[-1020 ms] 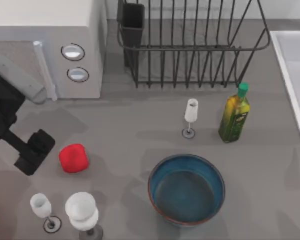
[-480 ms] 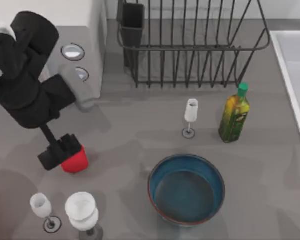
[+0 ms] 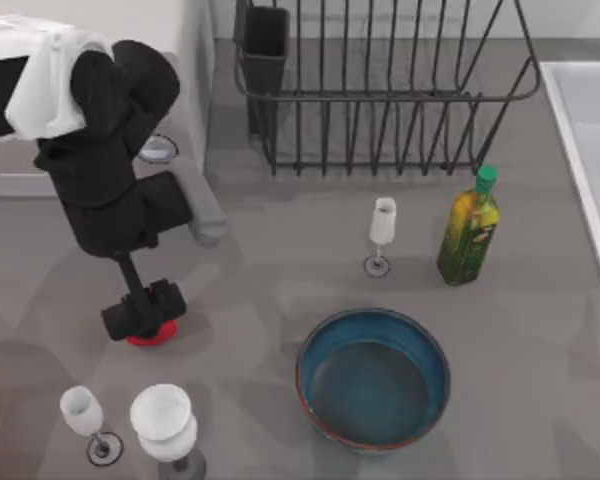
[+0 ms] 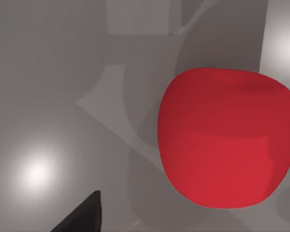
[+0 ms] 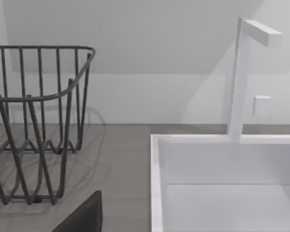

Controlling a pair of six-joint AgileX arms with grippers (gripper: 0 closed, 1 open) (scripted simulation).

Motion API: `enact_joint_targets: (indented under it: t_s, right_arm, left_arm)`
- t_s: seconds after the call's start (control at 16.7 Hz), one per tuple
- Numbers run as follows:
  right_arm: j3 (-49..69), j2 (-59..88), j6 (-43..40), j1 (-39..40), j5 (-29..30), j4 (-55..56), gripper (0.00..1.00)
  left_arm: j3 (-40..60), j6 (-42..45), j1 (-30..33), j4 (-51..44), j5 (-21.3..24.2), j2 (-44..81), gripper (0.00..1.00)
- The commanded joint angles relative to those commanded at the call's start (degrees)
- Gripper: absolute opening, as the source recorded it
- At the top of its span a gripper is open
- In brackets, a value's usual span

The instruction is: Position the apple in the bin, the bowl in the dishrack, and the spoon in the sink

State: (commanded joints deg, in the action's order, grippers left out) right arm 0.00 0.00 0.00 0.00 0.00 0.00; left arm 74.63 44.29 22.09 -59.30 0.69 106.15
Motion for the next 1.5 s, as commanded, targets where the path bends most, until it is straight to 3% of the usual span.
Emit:
enact_joint_targets:
  t_s: [0.54,0.96,1.26,1.5]
  right_arm:
    - [0.00,0.00,0.00,0.00,0.00,0.00,1.00]
    - [0.00,0.00,0.00,0.00,0.00,0.00,1.00]
    - [0.00,0.00,0.00,0.00,0.00,0.00,1.00]
    - [0.00,0.00,0.00,0.00,0.00,0.00,1.00]
  left_arm:
    - [0.33,0.38,-0.08,-0.11,-0.03,0.64,1.00]
    - [-7.05,0.43,0.16,12.98,0.00,5.98,1.00]
    - [-8.21,0.46,0.20,14.72,0.01,7.01,1.00]
    - [-8.21,0.46,0.20,14.72,0.01,7.01,0.70]
